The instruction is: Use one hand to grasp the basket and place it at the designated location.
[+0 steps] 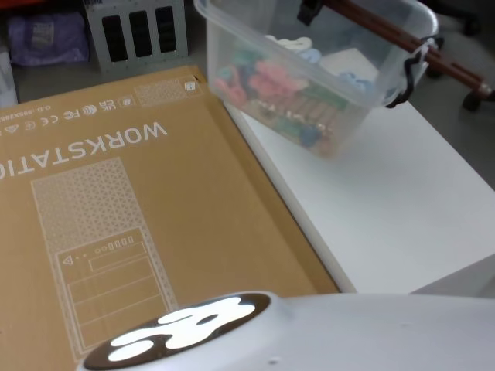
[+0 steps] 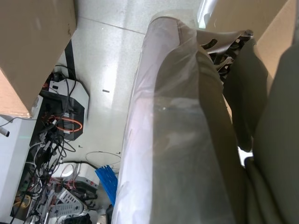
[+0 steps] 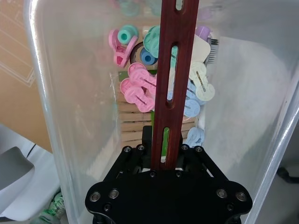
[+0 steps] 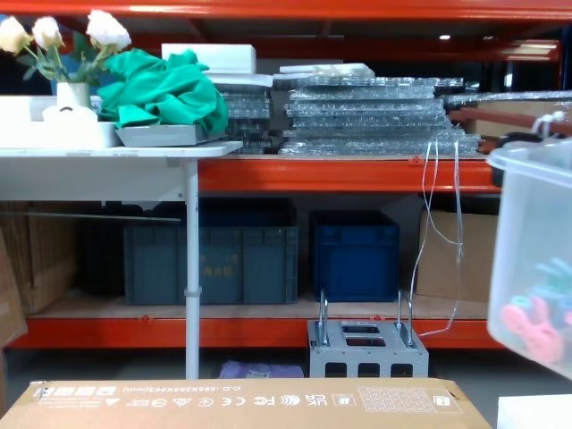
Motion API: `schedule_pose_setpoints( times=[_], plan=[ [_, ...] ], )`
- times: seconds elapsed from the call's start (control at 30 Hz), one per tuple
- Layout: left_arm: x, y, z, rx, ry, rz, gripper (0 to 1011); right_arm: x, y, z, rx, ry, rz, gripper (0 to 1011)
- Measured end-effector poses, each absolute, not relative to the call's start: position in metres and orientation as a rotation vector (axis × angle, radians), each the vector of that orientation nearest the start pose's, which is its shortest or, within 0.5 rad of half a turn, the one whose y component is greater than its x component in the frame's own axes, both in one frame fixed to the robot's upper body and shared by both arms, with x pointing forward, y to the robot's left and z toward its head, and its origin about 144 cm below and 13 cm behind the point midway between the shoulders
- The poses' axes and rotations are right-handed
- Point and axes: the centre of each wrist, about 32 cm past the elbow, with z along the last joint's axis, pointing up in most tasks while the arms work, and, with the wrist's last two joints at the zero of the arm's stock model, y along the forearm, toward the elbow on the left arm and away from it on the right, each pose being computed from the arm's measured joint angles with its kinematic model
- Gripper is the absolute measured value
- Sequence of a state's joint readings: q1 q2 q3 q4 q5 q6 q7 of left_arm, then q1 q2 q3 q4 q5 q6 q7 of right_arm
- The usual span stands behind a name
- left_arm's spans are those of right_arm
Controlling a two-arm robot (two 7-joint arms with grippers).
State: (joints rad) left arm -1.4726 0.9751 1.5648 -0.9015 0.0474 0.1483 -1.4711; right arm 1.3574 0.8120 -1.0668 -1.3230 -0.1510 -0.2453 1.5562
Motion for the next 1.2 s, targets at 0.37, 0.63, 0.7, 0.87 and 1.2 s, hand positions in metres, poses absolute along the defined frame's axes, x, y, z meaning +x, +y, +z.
schedule_pose_setpoints(
  times=[0.37,0.63,0.7,0.87,1.2],
  plan=[
    [0.616,0.496,1.396,1.629,0.165,0.177,0,0.623,-0.283,1.488,-1.314,-0.842,0.401,230],
    [0.616,0.496,1.396,1.629,0.165,0.178,0,0.634,-0.260,1.483,-1.273,-0.901,0.492,232],
    [0.616,0.496,1.396,1.629,0.165,0.177,0,0.637,-0.253,1.482,-1.263,-0.916,0.516,232],
    [0.616,0.496,1.396,1.629,0.165,0.178,0,0.642,-0.244,1.480,-1.249,-0.935,0.551,230],
    [0.616,0.496,1.396,1.629,0.165,0.178,0,0.647,-0.219,1.478,-1.213,-0.995,0.634,232]
  ],
)
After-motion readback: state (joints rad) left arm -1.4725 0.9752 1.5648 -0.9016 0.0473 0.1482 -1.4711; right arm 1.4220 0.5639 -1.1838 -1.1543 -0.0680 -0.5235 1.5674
